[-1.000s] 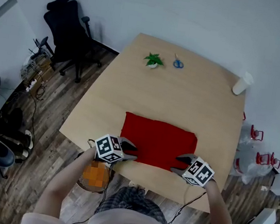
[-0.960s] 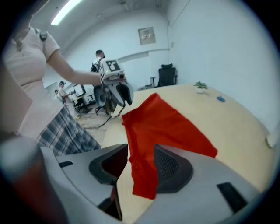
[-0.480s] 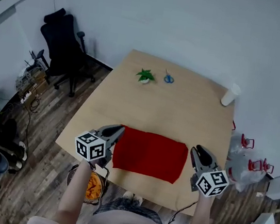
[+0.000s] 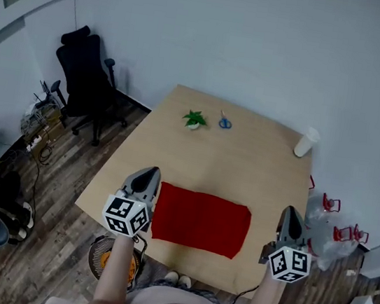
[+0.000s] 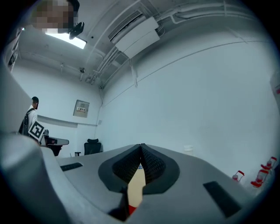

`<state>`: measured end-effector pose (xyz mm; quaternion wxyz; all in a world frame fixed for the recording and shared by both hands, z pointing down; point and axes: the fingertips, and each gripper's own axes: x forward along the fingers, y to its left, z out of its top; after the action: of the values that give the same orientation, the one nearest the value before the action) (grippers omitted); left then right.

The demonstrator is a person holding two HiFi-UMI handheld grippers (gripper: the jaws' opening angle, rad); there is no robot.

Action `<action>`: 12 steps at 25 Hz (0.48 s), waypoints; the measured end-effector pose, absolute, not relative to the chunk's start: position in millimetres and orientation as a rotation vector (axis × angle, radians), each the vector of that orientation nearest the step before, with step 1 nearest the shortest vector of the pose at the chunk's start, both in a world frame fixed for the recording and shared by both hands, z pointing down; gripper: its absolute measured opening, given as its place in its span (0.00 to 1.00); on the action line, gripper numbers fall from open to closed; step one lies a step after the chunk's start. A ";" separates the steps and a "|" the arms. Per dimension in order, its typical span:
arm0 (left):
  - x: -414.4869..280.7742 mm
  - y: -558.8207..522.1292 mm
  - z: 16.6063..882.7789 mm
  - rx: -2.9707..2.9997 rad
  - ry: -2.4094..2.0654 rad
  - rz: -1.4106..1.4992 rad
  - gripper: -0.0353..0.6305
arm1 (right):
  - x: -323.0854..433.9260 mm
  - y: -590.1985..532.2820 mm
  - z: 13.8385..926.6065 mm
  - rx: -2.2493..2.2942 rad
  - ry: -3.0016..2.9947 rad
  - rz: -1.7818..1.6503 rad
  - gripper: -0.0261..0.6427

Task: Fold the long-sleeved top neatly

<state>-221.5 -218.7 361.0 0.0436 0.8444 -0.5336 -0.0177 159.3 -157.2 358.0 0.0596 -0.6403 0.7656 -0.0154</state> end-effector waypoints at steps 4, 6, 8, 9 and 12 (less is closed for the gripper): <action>-221.7 -213.2 360.7 2.574 -1.645 -0.077 0.06 | 164.7 -147.7 358.2 -2.018 2.264 0.005 0.05; -220.0 -212.3 361.1 2.572 -1.639 -0.076 0.06 | 167.5 -145.0 359.7 -2.047 2.254 0.019 0.05; -217.7 -211.1 361.1 2.577 -1.630 -0.070 0.06 | 171.0 -142.5 362.3 -2.073 2.239 0.015 0.05; -217.3 -210.3 361.5 2.578 -1.625 -0.068 0.06 | 172.0 -141.5 363.9 -2.087 2.232 0.013 0.05; -217.0 -208.0 364.4 2.576 -1.620 -0.057 0.06 | 174.2 -139.6 368.7 -2.115 2.214 0.002 0.05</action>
<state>-217.0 -208.0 364.4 0.0492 0.8454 -0.5316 -0.0188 174.2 -139.6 368.7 0.0398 -0.6903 0.7224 0.0006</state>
